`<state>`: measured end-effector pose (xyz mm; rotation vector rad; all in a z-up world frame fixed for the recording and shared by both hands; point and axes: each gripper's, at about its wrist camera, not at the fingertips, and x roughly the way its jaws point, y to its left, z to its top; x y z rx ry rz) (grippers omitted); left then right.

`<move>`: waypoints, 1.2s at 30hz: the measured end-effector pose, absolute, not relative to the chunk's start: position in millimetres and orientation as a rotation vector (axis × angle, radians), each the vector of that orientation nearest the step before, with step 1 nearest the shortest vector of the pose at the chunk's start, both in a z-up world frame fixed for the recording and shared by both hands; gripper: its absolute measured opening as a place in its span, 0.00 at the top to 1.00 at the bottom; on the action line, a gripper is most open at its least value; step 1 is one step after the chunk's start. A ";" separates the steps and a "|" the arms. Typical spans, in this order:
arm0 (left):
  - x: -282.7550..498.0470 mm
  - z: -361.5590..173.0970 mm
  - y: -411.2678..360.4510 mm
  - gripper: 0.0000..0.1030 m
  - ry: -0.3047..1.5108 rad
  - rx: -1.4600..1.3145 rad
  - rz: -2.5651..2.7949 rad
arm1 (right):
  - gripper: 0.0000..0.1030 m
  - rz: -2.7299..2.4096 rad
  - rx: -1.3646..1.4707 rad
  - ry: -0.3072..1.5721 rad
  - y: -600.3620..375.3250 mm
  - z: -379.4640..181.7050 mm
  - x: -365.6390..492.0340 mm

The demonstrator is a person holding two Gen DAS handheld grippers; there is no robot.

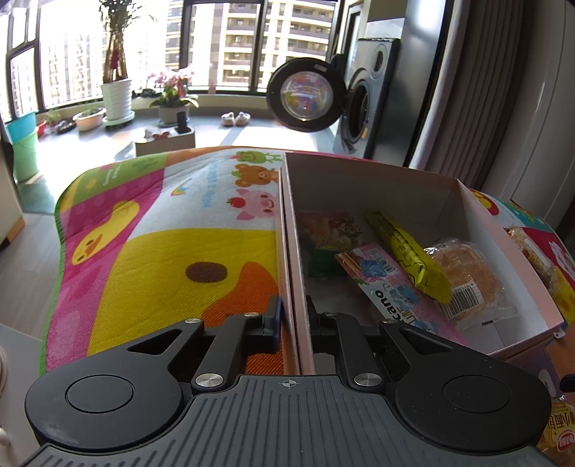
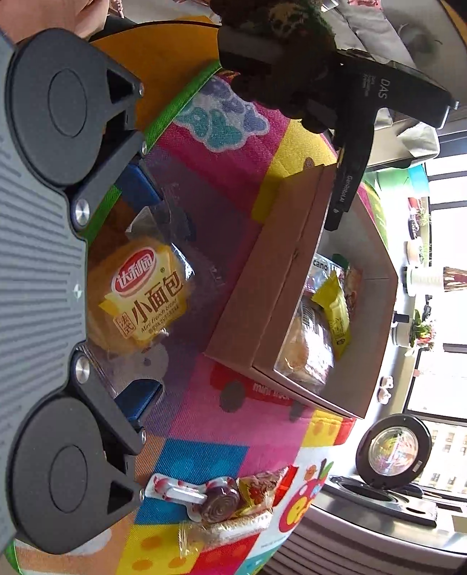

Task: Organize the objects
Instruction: 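Lower the bread bun into the box and open the right tool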

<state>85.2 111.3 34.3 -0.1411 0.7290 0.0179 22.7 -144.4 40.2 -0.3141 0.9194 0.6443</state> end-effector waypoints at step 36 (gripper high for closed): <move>86.0 31.7 112.8 0.87 0.730 -0.155 0.015 | 0.00 0.320 -0.017 0.652 -187.0 99.5 101.7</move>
